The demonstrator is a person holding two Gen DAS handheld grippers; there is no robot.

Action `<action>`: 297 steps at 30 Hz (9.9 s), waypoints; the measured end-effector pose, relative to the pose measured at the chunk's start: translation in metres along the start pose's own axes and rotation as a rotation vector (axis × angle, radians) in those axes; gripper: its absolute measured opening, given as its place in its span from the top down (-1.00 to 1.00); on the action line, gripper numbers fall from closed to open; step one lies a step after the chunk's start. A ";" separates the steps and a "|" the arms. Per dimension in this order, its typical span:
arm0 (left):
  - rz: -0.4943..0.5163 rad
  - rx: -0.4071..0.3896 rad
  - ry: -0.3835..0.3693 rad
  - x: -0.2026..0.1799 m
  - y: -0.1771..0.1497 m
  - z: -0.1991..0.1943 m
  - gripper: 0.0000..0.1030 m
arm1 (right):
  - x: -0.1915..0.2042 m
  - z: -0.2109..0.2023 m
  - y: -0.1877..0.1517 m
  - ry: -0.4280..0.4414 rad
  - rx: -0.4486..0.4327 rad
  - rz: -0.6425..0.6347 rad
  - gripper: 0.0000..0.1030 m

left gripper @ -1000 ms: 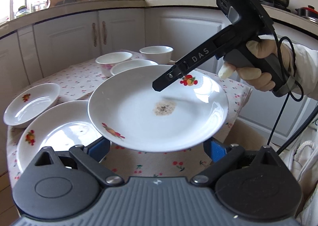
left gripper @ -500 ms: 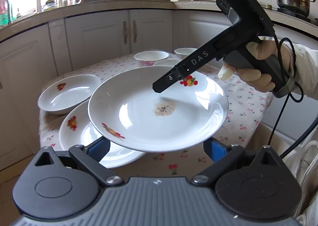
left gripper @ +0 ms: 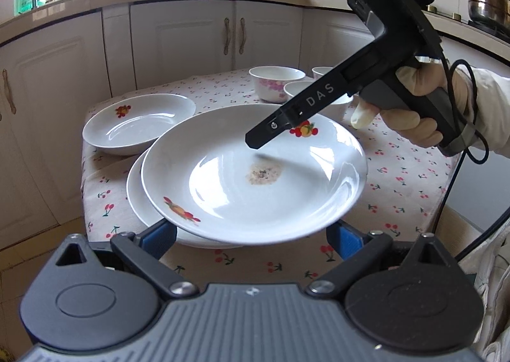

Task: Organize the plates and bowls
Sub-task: 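Lower the stained plate with both grippers onto the flowered white plate, then open both grippers and withdraw them from the stacked plates, then grasp the shallow flowered plate's rim with the right gripper while the left gripper grasps its opposite rim, then carry the flowered plate with both grippers and lower it onto the plate stack, then open both grippers and release the flowered plate on the stack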

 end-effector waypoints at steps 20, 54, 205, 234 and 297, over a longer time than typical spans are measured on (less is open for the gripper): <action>0.058 0.069 -0.044 0.006 0.010 0.025 -0.93 | -0.007 -0.004 0.003 -0.072 0.004 0.027 -0.13; 0.022 0.243 0.004 0.008 0.020 0.046 -0.98 | -0.015 -0.031 -0.010 -0.018 -0.006 0.216 -0.16; 0.293 0.030 -0.170 0.144 0.098 0.064 -0.82 | -0.050 0.055 0.146 0.082 0.078 0.188 -0.06; 0.199 0.084 -0.177 0.057 0.028 0.011 -0.82 | -0.008 -0.009 0.030 0.082 0.108 0.180 -0.08; 0.208 0.190 -0.203 0.049 0.018 0.030 -0.83 | -0.017 -0.006 0.016 0.037 0.140 0.242 -0.11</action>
Point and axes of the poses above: each gripper's, at about its wrist camera, not at the fingertips, and z roughly the way its jaws point, x to its left, y to its top, the point moved 5 cm from there along z, roughly the way its jaws point
